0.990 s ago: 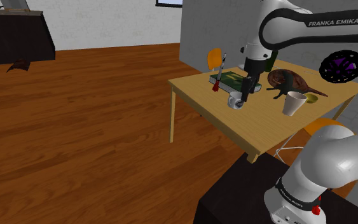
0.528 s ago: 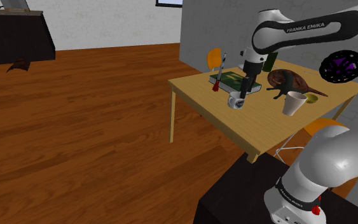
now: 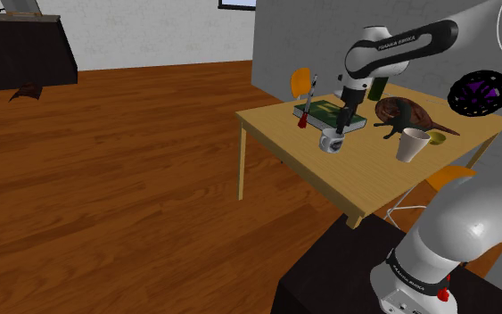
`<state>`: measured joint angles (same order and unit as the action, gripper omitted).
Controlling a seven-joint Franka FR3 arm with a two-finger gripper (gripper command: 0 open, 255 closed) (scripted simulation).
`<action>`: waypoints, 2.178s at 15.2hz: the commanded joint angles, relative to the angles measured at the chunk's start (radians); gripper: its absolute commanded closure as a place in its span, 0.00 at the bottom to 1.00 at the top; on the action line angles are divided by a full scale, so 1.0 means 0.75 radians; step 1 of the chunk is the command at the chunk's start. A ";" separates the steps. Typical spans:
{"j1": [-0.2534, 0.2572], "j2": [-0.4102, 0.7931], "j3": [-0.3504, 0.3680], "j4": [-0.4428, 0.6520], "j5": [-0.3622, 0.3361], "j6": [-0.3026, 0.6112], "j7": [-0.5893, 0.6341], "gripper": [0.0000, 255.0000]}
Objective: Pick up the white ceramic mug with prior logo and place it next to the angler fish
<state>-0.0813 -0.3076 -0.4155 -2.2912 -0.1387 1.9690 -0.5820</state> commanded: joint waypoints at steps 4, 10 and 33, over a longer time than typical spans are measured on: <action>-0.008 0.254 -0.119 0.158 0.114 0.096 -0.197 0.00; -0.074 0.590 -0.192 0.415 0.340 0.130 -0.452 0.00; -0.193 0.900 -0.160 0.587 0.551 0.213 -0.637 1.00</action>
<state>-0.2261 0.3675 -0.5355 -1.8512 0.2741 2.1286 -1.0595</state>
